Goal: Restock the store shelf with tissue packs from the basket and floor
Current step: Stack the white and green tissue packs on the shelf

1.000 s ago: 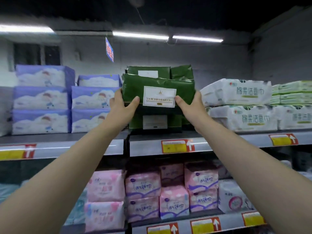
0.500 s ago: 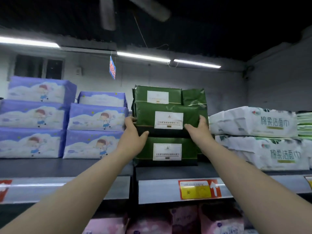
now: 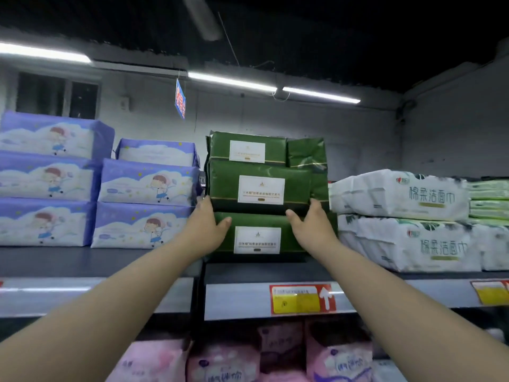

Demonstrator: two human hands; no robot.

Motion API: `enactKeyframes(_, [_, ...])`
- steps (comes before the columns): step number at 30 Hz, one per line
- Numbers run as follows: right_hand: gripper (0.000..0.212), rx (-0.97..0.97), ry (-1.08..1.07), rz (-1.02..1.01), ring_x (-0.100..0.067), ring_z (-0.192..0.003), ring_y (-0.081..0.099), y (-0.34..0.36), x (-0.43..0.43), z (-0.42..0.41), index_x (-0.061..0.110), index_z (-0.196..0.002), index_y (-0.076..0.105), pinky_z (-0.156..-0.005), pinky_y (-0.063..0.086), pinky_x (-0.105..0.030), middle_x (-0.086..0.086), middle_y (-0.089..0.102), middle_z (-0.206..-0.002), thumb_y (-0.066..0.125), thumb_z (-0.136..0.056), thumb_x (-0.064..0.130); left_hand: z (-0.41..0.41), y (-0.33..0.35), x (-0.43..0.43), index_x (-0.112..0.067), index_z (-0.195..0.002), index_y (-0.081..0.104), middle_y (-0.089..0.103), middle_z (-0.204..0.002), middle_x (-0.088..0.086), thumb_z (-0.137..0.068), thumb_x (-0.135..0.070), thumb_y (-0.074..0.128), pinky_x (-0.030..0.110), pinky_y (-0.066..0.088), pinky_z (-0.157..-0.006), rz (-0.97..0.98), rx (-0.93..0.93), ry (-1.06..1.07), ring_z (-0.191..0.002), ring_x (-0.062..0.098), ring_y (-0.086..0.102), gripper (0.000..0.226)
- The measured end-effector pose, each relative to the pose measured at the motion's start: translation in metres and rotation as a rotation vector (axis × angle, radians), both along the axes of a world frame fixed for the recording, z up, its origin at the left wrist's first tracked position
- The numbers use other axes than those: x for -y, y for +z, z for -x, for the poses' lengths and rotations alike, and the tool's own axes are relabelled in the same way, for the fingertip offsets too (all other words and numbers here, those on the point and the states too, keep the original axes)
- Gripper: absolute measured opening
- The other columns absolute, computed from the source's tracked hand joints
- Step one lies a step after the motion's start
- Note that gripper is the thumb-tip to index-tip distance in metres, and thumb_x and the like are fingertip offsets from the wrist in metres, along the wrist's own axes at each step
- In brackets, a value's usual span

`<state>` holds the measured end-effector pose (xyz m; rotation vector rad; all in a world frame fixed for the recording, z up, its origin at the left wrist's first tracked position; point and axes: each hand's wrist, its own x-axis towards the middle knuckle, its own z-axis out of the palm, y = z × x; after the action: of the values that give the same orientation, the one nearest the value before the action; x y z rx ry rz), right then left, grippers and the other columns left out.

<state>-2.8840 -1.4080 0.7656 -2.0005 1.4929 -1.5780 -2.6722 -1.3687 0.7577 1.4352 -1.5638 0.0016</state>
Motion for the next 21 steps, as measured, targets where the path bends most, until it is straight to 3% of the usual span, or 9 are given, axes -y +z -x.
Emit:
enactKeyframes(2, [0.068,-0.128,-0.025,0.052,-0.03,-0.134,0.039,-0.008,-0.014,0.009,0.007,-0.148,0.028,-0.11,0.037,-0.04,-0.014,0.041,-0.146,0.053,-0.095,0.043,0.008,-0.003,-0.017,-0.002,-0.153,0.0,0.0,-0.161,0.018,-0.096,-0.037,0.053,0.037,0.011,-0.12,-0.034,0.178,0.097,-0.149,0.028,0.005,0.085])
enactKeyframes(5, [0.068,-0.386,-0.089,0.176,-0.026,-0.145,0.022,-0.021,-0.036,0.032,0.012,-0.152,0.023,-0.119,0.023,-0.039,-0.01,0.029,-0.156,0.045,-0.098,0.047,0.036,-0.01,-0.049,-0.014,-0.153,-0.012,-0.017,-0.161,0.003,-0.095,-0.054,0.043,0.046,0.001,-0.119,-0.023,0.492,0.142,-0.149,0.019,-0.009,0.09])
enactKeyframes(8, [0.071,-0.576,-0.144,0.208,-0.023,-0.149,0.01,-0.037,-0.057,0.062,0.016,-0.154,0.017,-0.121,0.014,-0.04,-0.007,0.016,-0.161,0.04,-0.098,0.051,0.07,-0.02,-0.077,-0.019,-0.153,-0.013,-0.02,-0.161,-0.002,-0.094,-0.059,0.037,0.048,-0.003,-0.118,-0.042,0.66,0.054,-0.148,0.014,-0.014,0.088])
enactKeyframes(15, [0.073,-0.76,-0.215,0.042,-0.021,-0.151,-0.001,-0.105,-0.112,0.153,0.021,-0.156,0.005,-0.12,0.006,-0.041,-0.006,0.001,-0.164,0.036,-0.098,0.053,0.156,-0.069,-0.101,-0.018,-0.154,-0.012,-0.018,-0.161,0.0,-0.092,-0.063,0.039,0.047,-0.003,-0.119,-0.07,0.826,-0.129,-0.149,0.015,-0.012,0.092])
enactKeyframes(21, [0.076,-0.775,-0.339,-0.191,-0.02,-0.15,-0.007,-0.151,-0.157,0.237,0.022,-0.156,-0.001,-0.12,0.003,-0.042,-0.004,-0.005,-0.164,0.033,-0.098,0.056,0.24,-0.111,-0.098,-0.019,-0.154,-0.012,-0.018,-0.161,0.001,-0.094,-0.063,0.03,0.045,-0.007,-0.118,-0.082,0.871,-0.343,-0.148,0.015,-0.015,0.086])
